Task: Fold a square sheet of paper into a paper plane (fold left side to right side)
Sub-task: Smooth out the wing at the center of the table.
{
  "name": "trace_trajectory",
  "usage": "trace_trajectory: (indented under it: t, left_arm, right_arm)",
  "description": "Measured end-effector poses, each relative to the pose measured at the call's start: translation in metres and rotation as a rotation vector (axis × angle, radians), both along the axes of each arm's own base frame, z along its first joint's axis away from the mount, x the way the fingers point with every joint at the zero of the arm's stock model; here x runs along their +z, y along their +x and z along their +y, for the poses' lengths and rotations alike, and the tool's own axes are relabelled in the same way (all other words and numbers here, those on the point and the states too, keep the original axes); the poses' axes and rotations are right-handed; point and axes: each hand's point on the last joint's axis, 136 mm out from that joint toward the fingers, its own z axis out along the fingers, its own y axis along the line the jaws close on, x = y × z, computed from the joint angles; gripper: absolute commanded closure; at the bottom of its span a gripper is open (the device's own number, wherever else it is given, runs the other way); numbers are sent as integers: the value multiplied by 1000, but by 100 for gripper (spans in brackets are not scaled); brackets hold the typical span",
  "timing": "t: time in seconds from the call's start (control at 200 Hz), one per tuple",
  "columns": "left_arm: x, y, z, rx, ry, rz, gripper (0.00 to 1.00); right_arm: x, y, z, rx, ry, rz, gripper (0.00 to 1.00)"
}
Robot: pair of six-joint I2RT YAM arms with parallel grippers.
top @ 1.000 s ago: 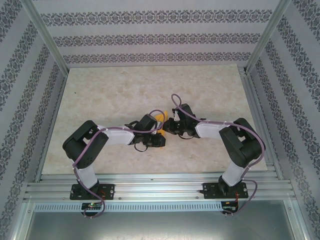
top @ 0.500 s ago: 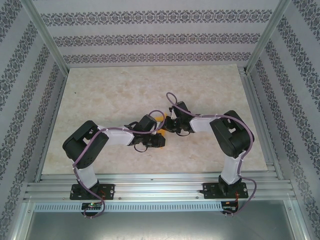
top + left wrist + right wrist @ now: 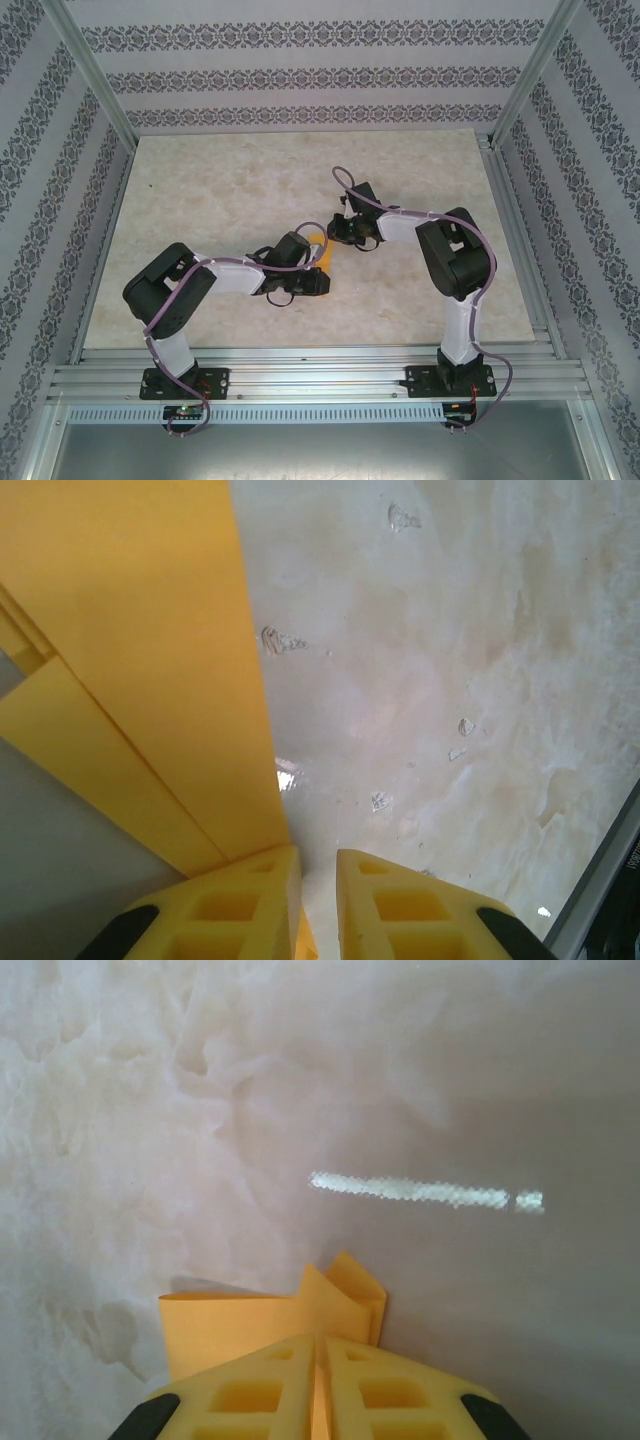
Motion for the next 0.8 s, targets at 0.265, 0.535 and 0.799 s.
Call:
trace_trajectory:
  t: [0.265,0.535,0.799]
  left_arm:
    - [2,-1,0,1,-25,-12,77]
    - [4,-17,2,-32,-57,8,75]
    - [4,-43,9,-73,-46,44,75]
  right_arm:
    - [0,3,2,31,-24,24,87]
    - [0,18,-4,15,-43,-7,87]
    - [1,25,-7,3,-45,-28,86]
